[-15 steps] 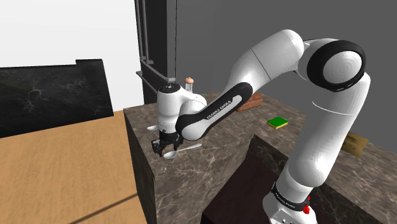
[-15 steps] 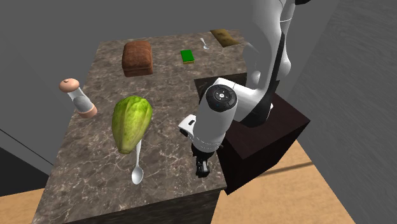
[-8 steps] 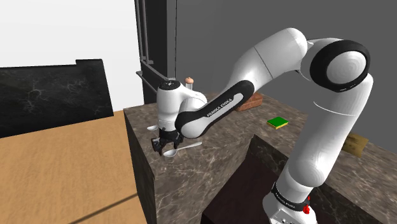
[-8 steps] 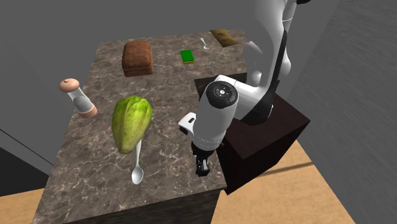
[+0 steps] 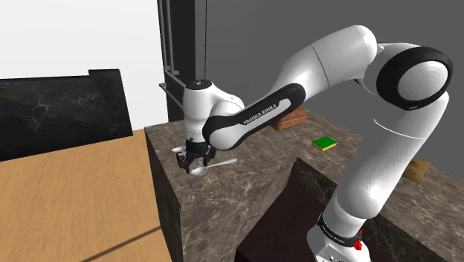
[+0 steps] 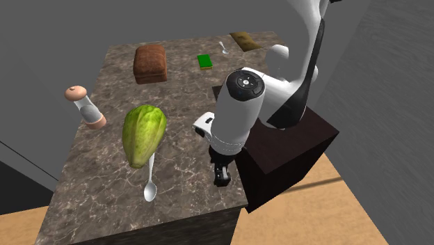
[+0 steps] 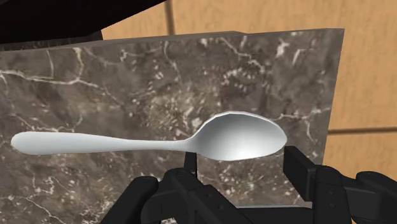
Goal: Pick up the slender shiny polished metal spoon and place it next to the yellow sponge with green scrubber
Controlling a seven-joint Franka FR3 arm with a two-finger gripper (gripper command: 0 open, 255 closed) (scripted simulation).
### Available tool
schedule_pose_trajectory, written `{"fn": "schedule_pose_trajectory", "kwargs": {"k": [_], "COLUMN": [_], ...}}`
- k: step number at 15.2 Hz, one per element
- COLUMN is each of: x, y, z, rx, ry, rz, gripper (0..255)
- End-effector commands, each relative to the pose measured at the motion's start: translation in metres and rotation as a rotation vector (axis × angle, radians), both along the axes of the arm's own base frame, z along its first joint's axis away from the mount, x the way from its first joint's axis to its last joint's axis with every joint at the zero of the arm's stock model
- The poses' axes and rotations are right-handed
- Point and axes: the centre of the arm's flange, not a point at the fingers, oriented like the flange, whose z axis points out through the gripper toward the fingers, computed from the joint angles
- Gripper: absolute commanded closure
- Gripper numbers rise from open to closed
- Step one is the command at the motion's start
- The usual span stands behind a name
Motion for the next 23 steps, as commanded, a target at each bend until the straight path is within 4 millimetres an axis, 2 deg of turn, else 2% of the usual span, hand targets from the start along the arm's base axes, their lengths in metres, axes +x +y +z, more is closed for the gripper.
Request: {"fn": "schedule_pose_trajectory", "kwargs": {"k": [1, 7, 8, 23], "x": [0.001, 0.001, 0.001, -0.117], "y": [0.000, 0.000, 0.000, -0.159], "z": [0.011, 0.043, 0.043, 0.043], "rx": [0.000, 0.000, 0.000, 0.000], "ry": [0.001, 0.001, 0.001, 0.001], "rz": [0.000, 0.000, 0.000, 0.000], "gripper": [255, 255, 255, 255]}}
